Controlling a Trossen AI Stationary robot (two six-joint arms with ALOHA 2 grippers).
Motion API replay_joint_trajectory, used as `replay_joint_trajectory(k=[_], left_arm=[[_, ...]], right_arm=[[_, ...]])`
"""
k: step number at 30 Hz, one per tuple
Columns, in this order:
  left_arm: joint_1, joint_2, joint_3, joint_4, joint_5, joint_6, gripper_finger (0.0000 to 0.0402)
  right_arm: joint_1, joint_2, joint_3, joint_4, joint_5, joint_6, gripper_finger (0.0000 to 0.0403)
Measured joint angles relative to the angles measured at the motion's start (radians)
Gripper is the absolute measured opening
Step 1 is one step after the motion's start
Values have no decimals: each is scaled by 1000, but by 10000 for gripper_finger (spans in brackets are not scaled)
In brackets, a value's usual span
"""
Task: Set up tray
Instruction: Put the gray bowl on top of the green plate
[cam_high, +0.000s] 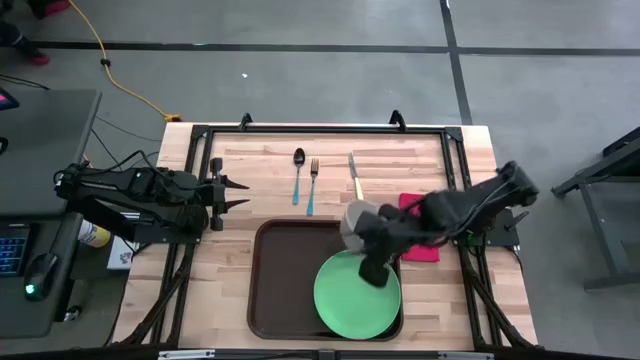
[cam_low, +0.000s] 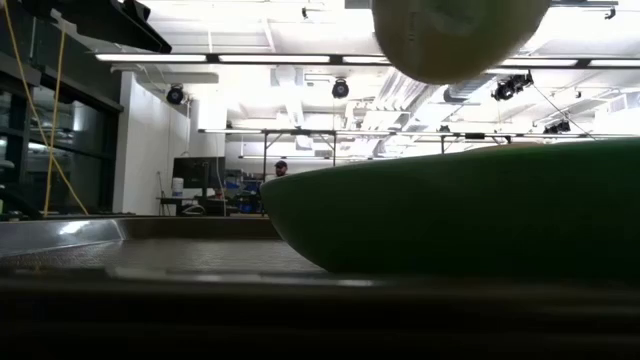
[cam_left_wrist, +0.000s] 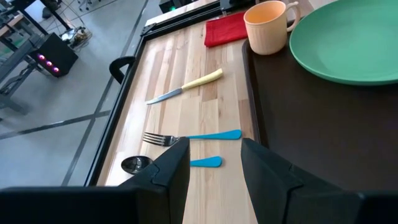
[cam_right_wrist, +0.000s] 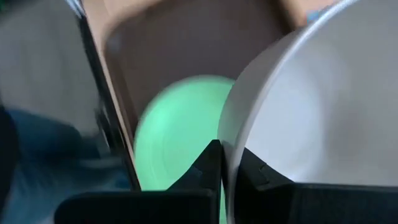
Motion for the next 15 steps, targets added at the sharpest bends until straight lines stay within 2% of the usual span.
replay_joint_trajectory(k=[4,7,15], left_arm=[[0,0,0,0,0,-1,172],[0,0,0,0,0,-9,172],[0,0,0,16,-1,-64,172]], right_arm=[[40,108,104,-97,-41,14,0],[66,158,133,-121,-35,49,0],[155,225,135,-117,75,267,0]])
